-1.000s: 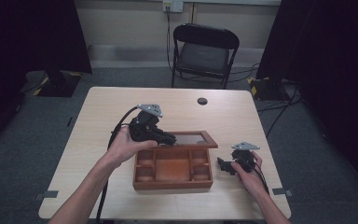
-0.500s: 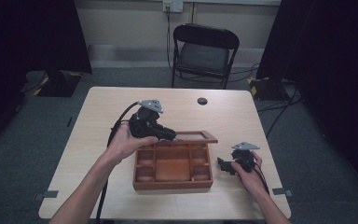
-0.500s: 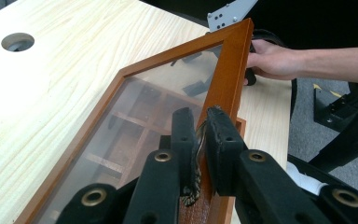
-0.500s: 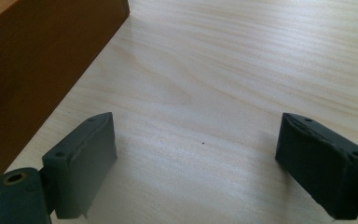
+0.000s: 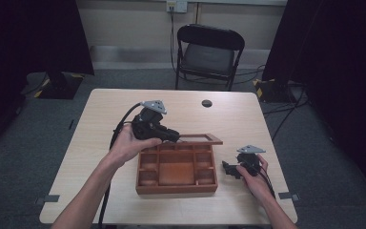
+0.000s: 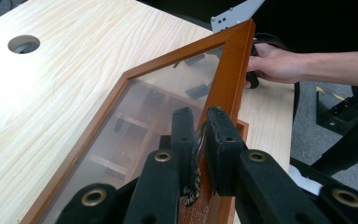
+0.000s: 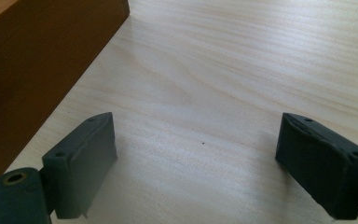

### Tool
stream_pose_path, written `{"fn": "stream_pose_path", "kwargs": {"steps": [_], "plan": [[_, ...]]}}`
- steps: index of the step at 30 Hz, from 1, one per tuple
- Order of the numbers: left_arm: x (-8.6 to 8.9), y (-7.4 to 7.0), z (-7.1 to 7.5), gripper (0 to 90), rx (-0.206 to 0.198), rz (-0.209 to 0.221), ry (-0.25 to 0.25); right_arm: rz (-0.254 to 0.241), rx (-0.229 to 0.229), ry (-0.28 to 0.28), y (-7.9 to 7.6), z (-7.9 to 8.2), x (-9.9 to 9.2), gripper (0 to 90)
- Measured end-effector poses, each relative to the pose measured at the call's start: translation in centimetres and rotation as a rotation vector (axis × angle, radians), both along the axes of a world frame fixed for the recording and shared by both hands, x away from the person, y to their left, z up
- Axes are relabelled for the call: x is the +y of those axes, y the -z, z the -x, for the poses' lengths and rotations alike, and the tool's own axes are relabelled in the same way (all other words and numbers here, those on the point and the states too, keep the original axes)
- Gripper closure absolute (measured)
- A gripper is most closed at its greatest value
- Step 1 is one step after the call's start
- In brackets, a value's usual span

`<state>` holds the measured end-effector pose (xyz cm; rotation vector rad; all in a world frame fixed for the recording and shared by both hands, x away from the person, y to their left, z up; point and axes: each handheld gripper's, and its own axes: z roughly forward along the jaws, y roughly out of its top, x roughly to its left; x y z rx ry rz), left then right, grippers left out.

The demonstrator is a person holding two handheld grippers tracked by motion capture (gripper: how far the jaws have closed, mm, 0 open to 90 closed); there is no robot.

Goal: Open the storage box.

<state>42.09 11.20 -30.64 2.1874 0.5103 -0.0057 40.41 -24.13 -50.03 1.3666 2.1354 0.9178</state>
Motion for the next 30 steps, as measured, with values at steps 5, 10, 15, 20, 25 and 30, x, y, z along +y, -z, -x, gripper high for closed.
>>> {"fn": "stream_pose_path", "kwargs": {"steps": [5,10,15,20,25,30], "plan": [[0.08,-0.02,-0.06,82.2,-0.001,0.006,-0.005,0.000,0.001,-0.001,0.00,-0.01,0.00,11.1],[0.13,-0.07,-0.19,82.2,0.001,0.011,-0.005,0.000,0.001,-0.001,0.00,-0.01,0.00,11.1],[0.19,-0.16,-0.35,82.3,-0.004,0.018,-0.007,0.000,0.000,-0.002,0.00,-0.02,-0.01,11.1],[0.30,-0.30,-0.58,82.3,-0.006,0.028,-0.012,0.001,0.000,-0.004,0.00,-0.05,-0.02,10.9],[0.34,-0.45,-0.76,82.5,-0.009,0.033,-0.018,0.000,0.001,-0.004,0.00,-0.05,-0.01,10.9],[0.40,-0.54,-0.88,84.0,-0.017,0.050,-0.023,0.000,0.000,-0.006,0.01,-0.06,-0.02,10.9]]}}
